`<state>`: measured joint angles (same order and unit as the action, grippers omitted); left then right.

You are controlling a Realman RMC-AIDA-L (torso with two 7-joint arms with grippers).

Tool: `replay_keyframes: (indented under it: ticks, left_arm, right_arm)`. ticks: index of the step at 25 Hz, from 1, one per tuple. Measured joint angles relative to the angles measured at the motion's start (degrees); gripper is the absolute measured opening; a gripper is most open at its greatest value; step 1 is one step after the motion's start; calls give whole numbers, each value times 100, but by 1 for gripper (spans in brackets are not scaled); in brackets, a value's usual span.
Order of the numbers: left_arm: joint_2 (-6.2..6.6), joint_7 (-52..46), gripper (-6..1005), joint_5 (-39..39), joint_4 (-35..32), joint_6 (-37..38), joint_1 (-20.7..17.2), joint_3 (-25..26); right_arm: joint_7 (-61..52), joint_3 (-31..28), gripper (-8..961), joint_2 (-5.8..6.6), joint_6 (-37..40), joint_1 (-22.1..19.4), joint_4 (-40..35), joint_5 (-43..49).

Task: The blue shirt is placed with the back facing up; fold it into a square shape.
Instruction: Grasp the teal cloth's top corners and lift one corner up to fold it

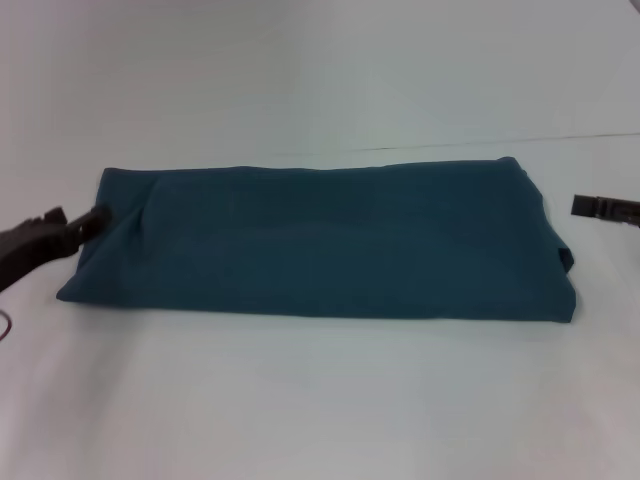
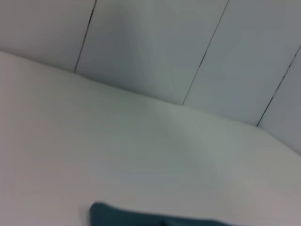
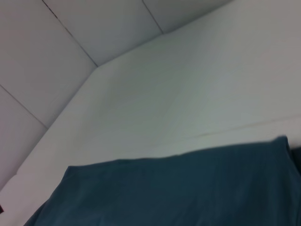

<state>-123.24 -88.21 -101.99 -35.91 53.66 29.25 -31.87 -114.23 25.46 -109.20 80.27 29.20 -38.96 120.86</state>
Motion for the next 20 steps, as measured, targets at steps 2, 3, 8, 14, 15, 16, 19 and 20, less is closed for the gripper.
replay_keyframes:
  ticks: [2, 3, 8, 14, 15, 16, 19, 20]
  left_arm:
    - [-12, -4, 756, -103, -42, 14, -76, 1]
    - [-12, -4, 756, -103, -42, 14, -76, 1]
    - [-54, -56, 755, -296, -209, 212, -307, 6]
    - [-58, -294, 755, -517, -397, 413, -445, 24]
    - [-57, -323, 755, -564, -413, 417, -450, 34]
    - [-55, -366, 755, -635, -427, 414, -451, 44]
    - [-54, -456, 754, -804, -448, 373, -439, 49]
    - [-51, -481, 754, -882, -450, 351, -430, 53]
  right_arm:
    - [-173, 26, 824, 50, 150, -46, -9, 48]
    - [-259, 33, 823, 74, 219, -56, -11, 109]
    - [-679, 37, 823, 132, 370, -36, -20, 607]
    - [-922, 39, 822, 144, 346, 3, -16, 1002]
    - [-942, 39, 821, 146, 333, 3, -3, 1025]
    - [-966, 39, 821, 148, 322, 4, 9, 1042]
    - [-1057, 46, 821, 148, 266, 0, 32, 1091]
    - [-1083, 47, 821, 144, 250, -5, 32, 1098]
